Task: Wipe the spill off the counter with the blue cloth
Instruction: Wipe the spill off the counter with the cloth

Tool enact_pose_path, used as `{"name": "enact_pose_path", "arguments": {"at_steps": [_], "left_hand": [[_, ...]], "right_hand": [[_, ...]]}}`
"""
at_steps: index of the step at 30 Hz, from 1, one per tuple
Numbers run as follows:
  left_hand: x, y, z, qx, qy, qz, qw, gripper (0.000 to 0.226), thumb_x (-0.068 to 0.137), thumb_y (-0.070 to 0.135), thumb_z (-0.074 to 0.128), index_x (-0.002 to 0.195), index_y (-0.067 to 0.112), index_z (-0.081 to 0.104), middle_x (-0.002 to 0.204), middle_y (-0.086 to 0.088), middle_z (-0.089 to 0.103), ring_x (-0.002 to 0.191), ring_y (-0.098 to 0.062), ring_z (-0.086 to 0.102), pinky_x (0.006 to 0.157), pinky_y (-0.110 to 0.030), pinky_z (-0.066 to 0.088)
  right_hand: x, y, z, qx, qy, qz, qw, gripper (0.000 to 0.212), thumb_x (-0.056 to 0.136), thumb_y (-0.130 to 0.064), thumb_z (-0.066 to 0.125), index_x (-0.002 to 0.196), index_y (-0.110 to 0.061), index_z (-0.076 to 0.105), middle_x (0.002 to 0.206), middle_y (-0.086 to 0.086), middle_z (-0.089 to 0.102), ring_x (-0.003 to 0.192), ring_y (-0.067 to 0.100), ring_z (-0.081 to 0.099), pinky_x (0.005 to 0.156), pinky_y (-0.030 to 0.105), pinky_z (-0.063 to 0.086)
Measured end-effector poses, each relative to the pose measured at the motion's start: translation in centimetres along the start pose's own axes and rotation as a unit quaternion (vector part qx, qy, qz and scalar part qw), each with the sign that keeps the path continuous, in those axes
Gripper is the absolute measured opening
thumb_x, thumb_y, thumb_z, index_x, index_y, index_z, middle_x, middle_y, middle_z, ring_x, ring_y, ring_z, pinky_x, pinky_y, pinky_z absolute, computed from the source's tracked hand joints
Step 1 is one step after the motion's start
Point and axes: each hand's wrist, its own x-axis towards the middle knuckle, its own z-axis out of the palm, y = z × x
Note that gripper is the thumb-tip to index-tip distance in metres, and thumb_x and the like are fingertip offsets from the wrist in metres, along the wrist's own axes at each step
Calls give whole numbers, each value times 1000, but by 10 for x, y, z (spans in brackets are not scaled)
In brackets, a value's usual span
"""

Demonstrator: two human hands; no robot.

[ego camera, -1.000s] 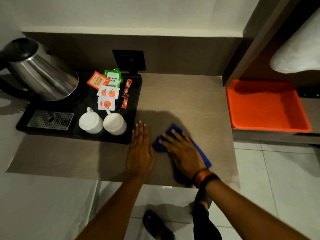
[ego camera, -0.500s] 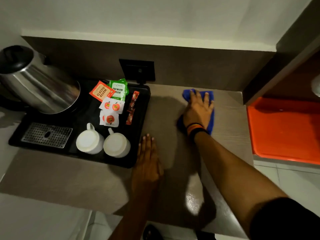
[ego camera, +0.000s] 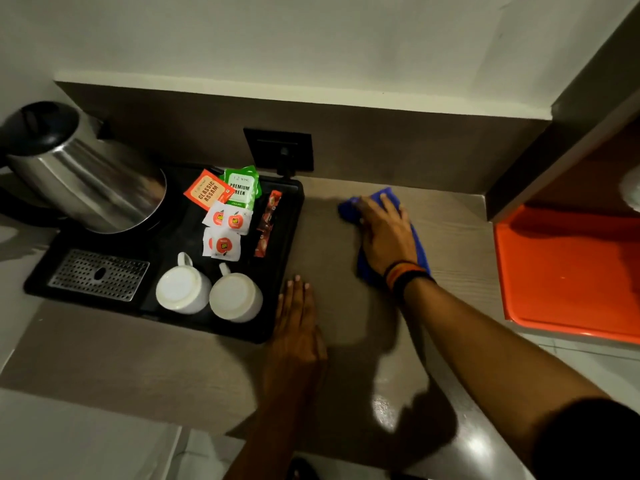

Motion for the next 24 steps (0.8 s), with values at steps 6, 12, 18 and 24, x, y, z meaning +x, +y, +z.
{"name": "enact_pose_path", "arguments": {"at_steps": [6,12,18,24], "left_hand": [[5,1,-4,-3,-35,-17,999,68,94,19,28,159,2,24,171,-17,19,160,-29,14,130,-50,22],[-1,9,-17,3,-47,-34,998,69,98,4,42,161,5,14,173,-13,9,161,-26,6,130,-47,19],[1,2,-9,-6,-40,-34,999,66,98,6,38,160,1,18,171,-18,17,160,-30,12,132,-46,16],[-22,6,-28,-38,-47,-13,998,62,96,1,43,156,-3,30,168,-21,27,158,-33,21,131,-46,19]], "right_hand": [[-8,-57,40,-32,-59,-63,996,56,100,-14,43,153,-33,39,164,-7,34,156,26,17,128,53,6],[-151,-7,3,-46,-62,-112,991,50,101,-20,48,150,-34,46,160,-10,41,154,24,28,127,51,16],[-154,-14,11,-69,-7,-3,998,49,104,-23,44,152,-33,42,161,-9,40,155,27,24,126,53,16],[-256,-11,-1,-52,-98,-160,981,52,106,-22,41,154,-39,34,164,-14,32,157,18,15,128,46,8]]}}
